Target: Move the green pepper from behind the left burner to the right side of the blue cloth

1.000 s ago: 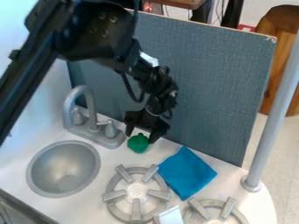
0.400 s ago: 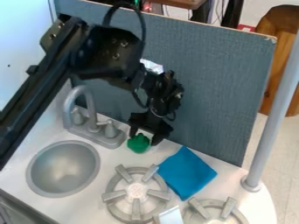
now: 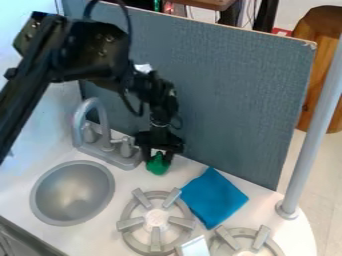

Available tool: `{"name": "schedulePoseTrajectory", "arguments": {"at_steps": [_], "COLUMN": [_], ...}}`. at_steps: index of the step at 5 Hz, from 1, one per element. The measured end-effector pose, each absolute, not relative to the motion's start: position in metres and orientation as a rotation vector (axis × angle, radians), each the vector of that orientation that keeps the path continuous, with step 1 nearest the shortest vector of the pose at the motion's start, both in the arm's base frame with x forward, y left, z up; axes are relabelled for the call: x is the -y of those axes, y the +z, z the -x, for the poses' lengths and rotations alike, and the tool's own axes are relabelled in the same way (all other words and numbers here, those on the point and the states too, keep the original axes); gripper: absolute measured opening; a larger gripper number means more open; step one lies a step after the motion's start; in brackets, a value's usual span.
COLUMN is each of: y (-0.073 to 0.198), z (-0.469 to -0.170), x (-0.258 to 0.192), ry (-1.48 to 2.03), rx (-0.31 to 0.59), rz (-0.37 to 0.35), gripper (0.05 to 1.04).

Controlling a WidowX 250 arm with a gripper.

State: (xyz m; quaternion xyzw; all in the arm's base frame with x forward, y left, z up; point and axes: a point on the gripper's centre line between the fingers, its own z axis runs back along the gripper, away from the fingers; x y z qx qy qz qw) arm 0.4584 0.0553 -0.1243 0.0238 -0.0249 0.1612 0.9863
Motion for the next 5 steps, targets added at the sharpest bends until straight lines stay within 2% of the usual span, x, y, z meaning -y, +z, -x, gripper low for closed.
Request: {"name": "schedulePoseTrajectory", "arguments": {"at_steps": [1, 3, 4, 5], "y": [-0.127, -0.127, -0.11, -0.075], "z": [-0.456, -0.445, -0.436, -0.429], "x": [-0.054, -0.047, -0.037, -0.028], "ry": [0.31, 0.292, 0.271, 0.237], "rx": [0.045, 0.032, 0.038, 0.088], "rz": [-0.008, 0.031, 0.083, 0.138], "gripper": [0.42, 0.391, 0.391, 0.391]}}
